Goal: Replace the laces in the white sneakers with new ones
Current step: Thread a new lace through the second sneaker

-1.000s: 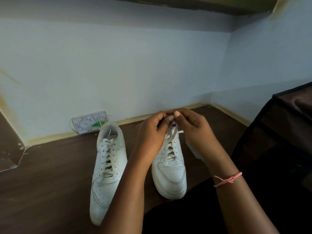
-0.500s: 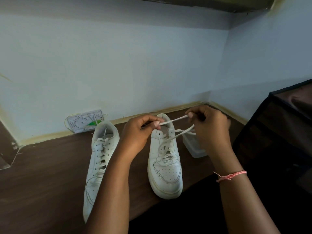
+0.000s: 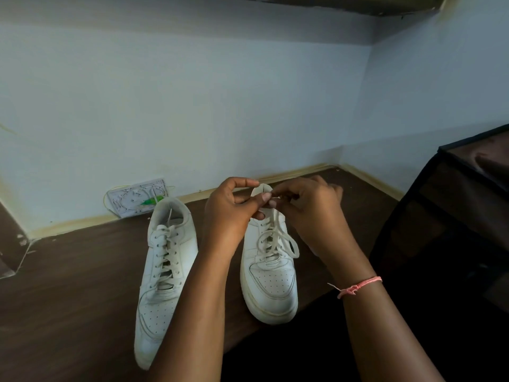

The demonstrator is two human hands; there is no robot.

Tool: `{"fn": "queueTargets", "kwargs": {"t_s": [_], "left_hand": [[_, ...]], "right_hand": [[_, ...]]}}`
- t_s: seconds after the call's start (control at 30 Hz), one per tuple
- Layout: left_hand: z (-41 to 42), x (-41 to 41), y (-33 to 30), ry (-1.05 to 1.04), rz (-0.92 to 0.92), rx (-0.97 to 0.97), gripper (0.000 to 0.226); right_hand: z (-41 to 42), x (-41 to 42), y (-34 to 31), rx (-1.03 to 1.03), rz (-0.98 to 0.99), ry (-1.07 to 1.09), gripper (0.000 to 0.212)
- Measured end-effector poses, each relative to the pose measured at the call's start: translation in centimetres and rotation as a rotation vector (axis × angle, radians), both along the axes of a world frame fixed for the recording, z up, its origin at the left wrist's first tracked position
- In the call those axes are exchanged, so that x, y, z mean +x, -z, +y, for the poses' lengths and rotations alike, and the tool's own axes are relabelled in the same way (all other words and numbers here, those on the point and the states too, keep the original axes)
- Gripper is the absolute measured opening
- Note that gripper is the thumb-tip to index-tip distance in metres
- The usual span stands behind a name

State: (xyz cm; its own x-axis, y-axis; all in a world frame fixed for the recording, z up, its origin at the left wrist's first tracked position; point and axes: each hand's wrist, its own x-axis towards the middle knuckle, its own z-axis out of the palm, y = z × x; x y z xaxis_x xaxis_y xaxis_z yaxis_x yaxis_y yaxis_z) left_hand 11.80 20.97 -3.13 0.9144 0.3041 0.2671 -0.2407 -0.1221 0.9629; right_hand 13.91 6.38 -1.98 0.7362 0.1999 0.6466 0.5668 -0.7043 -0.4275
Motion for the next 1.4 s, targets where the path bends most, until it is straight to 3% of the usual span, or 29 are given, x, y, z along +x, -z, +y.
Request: {"fn": "queueTargets", "kwargs": {"t_s": [0.2, 0.53, 0.6, 0.7, 0.77, 0.97, 1.1, 1.2, 1.4], "left_hand": [[-0.1, 0.1, 0.0, 0.027, -0.029, -0.021, 0.002], [0.0, 0.7, 0.3, 0.104, -0.022, 0.084, 0.016], [0.2, 1.3, 1.2, 0.025, -0.020, 0.262, 0.015], [0.7, 2.4, 3.2, -0.173, 0.144, 0.834, 0.028], [0.7, 2.4, 4.2, -0.138, 0.311, 0.946, 0.034], [1.1, 2.9, 4.8, -0.089, 0.279, 0.874, 0.030], [1.4, 3.4, 5.0, -0.026, 0.248, 0.730, 0.028], [2.1, 3.7, 5.4, 0.029, 0.221, 0.692, 0.029], [1.9, 3.5, 6.4, -0.047, 0.133, 0.400, 0.023]], "right_hand": [[-0.3, 0.2, 0.1, 0.007, -0.046, 0.083, 0.005], [-0.1, 1.2, 1.0, -0.009, -0.053, 0.073, 0.005], [-0.2, 1.6, 1.5, -0.017, -0.072, 0.128, 0.005], [-0.2, 2.0, 2.7, -0.108, -0.094, 0.235, 0.005], [0.3, 2.1, 3.6, -0.185, -0.089, 0.233, 0.006], [2.1, 2.9, 4.6, -0.308, -0.068, 0.246, 0.010], [3.1, 3.8, 2.8, -0.541, -0.056, 0.265, 0.002], [3.5, 4.7, 1.5, -0.697, 0.097, 0.243, 0.017], [3.7, 7.9, 0.0, -0.573, 0.666, 0.134, 0.028]]}}
